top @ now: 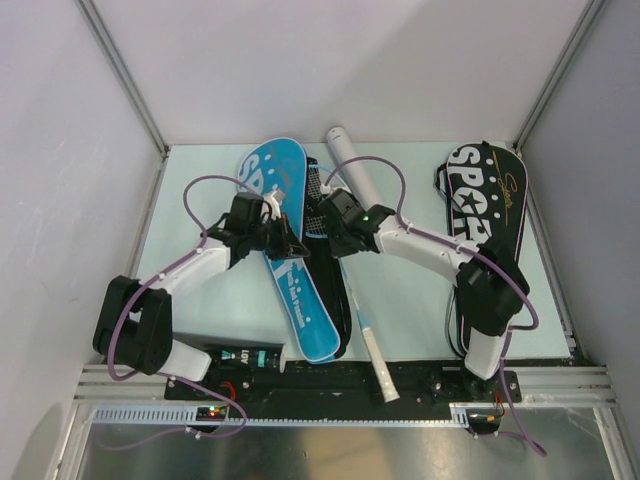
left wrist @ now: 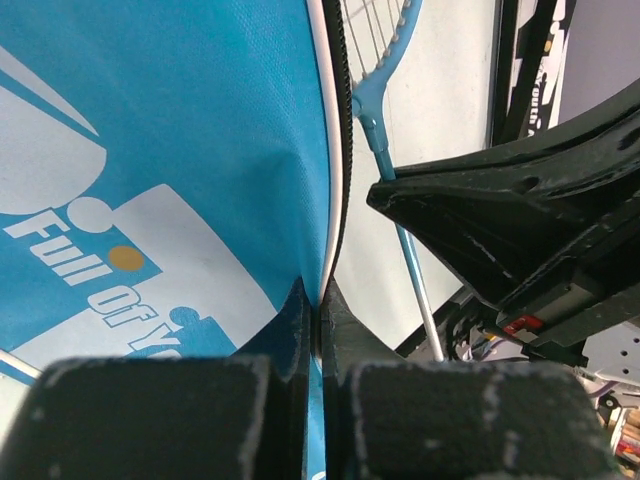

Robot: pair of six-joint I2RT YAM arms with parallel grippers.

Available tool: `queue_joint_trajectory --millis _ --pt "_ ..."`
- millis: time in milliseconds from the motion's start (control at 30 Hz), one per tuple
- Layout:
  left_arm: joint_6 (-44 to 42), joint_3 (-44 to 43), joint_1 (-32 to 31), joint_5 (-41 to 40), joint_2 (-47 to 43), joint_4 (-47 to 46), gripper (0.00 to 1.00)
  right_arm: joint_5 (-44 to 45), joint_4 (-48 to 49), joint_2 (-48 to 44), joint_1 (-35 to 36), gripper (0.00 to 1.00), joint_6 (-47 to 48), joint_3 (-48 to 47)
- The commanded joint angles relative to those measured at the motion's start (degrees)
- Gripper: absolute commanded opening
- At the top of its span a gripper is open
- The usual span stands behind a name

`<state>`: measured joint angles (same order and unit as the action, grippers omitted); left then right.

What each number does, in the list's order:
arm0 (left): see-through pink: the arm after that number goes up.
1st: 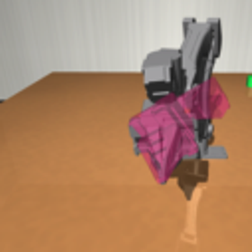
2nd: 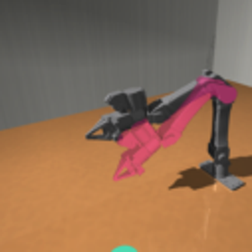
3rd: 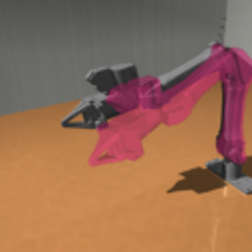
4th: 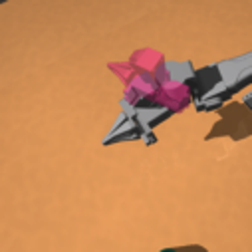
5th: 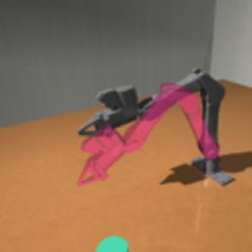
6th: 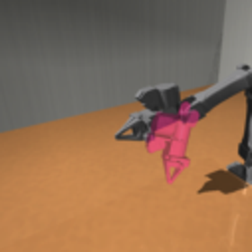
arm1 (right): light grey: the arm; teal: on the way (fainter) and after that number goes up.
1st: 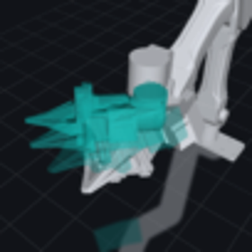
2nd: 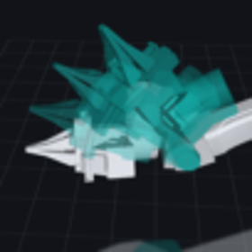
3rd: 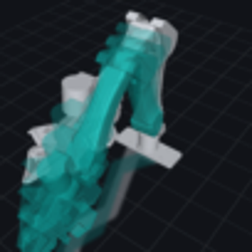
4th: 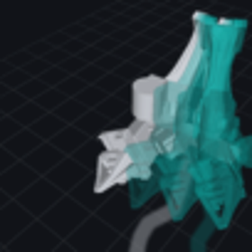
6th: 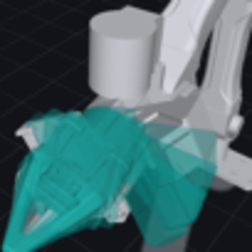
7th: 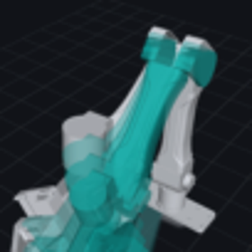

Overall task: Pack up the badminton gear
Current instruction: Place the racket in the racket bag.

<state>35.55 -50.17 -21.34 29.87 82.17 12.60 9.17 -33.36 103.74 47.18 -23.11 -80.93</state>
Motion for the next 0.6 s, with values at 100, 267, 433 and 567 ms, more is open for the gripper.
queue_joint_trajectory --millis 100,267,433,567 --pt "0.31 -1.01 -1.71 -0.76 0.08 -2.23 0.00 -5.34 9.01 5.95 -1.26 0.00 1.83 -8.50" --pt "1.17 -1.94 -2.72 -1.07 1.14 -2.23 0.00 -8.25 17.11 9.96 -1.72 0.00 1.30 -9.77" --pt "0.99 -1.79 -3.21 -1.72 2.22 -2.19 0.00 -15.87 24.89 12.08 -2.24 0.00 4.49 -8.21" --pt "0.20 -1.43 -3.10 -3.06 2.93 -2.19 0.00 -19.15 26.29 10.56 -2.07 0.00 8.69 -4.63"
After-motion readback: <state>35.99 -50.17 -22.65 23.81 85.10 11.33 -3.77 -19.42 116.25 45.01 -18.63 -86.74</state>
